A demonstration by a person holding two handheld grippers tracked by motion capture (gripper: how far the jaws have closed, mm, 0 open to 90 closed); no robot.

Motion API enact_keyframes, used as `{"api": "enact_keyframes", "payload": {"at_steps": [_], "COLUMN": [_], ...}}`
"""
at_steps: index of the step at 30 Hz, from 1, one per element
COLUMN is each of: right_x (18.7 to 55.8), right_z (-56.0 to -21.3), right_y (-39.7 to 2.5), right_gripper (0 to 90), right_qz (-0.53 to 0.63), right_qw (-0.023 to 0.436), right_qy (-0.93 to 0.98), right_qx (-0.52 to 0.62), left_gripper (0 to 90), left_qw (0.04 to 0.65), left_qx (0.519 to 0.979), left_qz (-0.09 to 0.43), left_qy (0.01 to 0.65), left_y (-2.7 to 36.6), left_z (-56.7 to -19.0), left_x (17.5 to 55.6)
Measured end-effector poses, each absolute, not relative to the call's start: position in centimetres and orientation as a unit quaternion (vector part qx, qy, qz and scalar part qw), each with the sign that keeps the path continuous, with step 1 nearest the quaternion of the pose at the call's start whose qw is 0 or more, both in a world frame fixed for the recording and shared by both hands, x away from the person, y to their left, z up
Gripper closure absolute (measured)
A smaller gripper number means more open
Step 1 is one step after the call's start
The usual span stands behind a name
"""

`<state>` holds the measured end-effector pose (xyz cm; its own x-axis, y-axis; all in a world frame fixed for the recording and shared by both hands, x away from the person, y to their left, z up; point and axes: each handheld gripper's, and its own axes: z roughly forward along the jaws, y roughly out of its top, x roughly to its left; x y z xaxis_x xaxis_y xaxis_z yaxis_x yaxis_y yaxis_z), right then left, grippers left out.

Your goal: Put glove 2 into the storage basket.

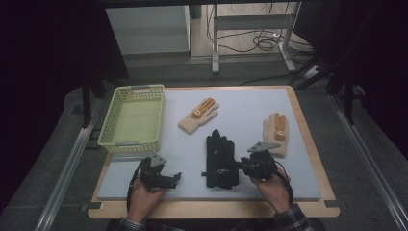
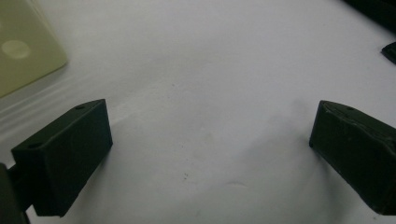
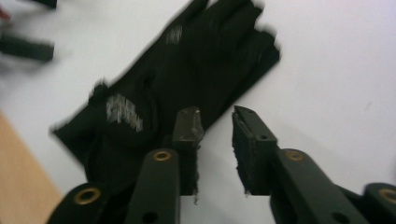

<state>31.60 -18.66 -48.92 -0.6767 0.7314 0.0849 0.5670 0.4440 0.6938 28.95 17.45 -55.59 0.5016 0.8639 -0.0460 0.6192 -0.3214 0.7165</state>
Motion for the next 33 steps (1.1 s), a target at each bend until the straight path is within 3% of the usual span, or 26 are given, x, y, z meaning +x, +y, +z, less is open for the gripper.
{"api": "enact_keyframes", "payload": {"at_steps": [10,23,33], "right_x": [30.1,30.3,30.1], "right_z": [-50.4,-51.5,-52.7], "right_y": [-17.3,-18.7,-16.1], "right_gripper": [72.5,71.1,71.6], "right_qz": [0.371,0.349,0.365], "right_qw": [0.073,0.093,0.083], "right_qy": [0.853,0.863,0.874], "right_qx": [0.359,0.352,0.310], "left_gripper": [0.0,0.0,0.9], "left_qw": [0.346,0.347,0.338], "left_qx": [0.795,0.794,0.810], "left_qz": [0.176,0.177,0.164], "left_qy": [0.466,0.467,0.451], "left_y": [17.5,17.5,18.4], "left_z": [-55.6,-55.6,-55.3], "left_x": [29.0,29.0,29.0]}}
